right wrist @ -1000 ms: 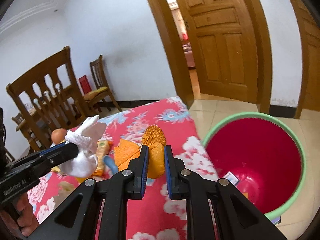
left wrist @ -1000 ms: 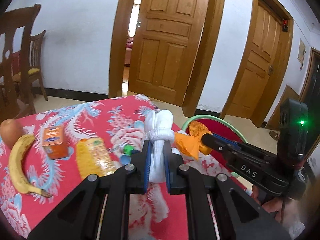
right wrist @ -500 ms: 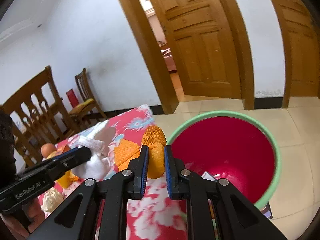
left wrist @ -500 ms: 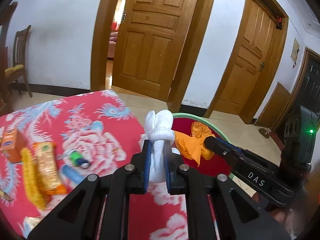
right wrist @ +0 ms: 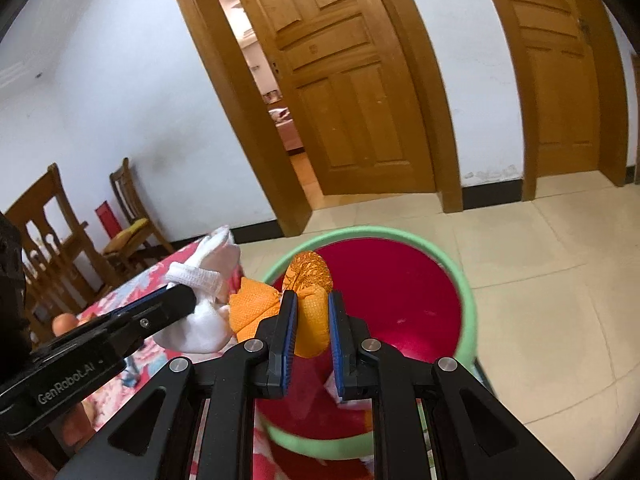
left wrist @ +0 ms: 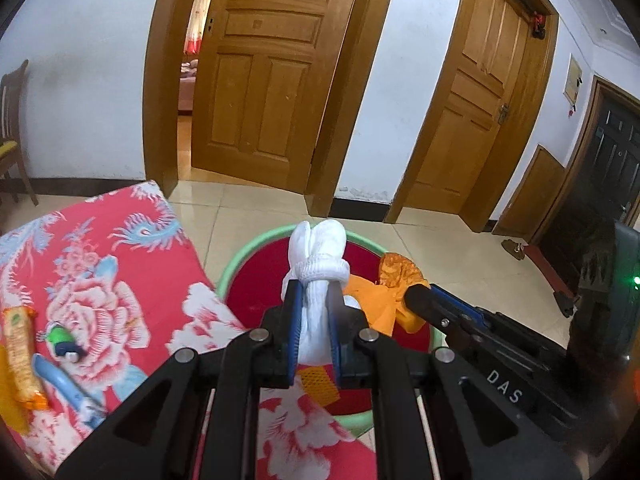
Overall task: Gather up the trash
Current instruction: 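Carry the white tissue and orange mesh bag over the red bin, then open both grippers to drop the tissue and mesh bag into the bin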
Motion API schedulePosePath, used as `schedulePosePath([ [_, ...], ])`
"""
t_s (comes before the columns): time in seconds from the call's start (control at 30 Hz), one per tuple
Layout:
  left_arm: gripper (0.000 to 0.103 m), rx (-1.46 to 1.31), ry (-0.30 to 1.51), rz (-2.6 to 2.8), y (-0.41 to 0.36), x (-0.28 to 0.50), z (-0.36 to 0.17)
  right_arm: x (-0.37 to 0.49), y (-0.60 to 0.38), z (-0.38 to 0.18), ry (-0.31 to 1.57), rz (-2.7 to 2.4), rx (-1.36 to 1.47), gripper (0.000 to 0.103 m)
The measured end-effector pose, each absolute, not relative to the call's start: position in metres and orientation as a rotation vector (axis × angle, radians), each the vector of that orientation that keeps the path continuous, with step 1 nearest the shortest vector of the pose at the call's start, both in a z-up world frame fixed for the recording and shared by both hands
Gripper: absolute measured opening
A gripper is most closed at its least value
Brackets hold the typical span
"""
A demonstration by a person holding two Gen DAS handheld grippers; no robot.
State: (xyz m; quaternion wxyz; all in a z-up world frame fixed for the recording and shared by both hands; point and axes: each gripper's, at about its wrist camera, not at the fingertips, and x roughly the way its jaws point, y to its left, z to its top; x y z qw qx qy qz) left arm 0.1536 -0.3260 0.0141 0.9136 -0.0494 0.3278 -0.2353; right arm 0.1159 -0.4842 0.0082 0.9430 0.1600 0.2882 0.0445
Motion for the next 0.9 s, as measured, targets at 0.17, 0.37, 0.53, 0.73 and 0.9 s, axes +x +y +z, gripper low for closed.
schedulePosePath([
  [0.17, 0.012, -0.106, 0.685, -0.492, -0.333, 0.156, 0.006, 0.114, -0.486, 0.007, 0.595, 0.055, 0.294, 0.015],
  [0.37, 0.012, -0.118, 0.708, -0.489, -0.336, 0.154, -0.003, 0.119, -0.490, 0.003, 0.619, 0.013, 0.281, 0.015],
  [0.53, 0.012, -0.111, 0.696, -0.491, -0.338, 0.152, -0.004, 0.121, -0.485, 0.002, 0.633, 0.004, 0.254, 0.016],
  [0.73, 0.022, -0.112, 0.699, -0.492, -0.340, 0.148, -0.005, 0.125, -0.486, -0.001, 0.647, 0.004, 0.253, 0.016],
  [0.9, 0.048, -0.098, 0.679, -0.481, -0.342, 0.142, -0.003, 0.128, -0.487, -0.002, 0.657, -0.006, 0.259, 0.018],
])
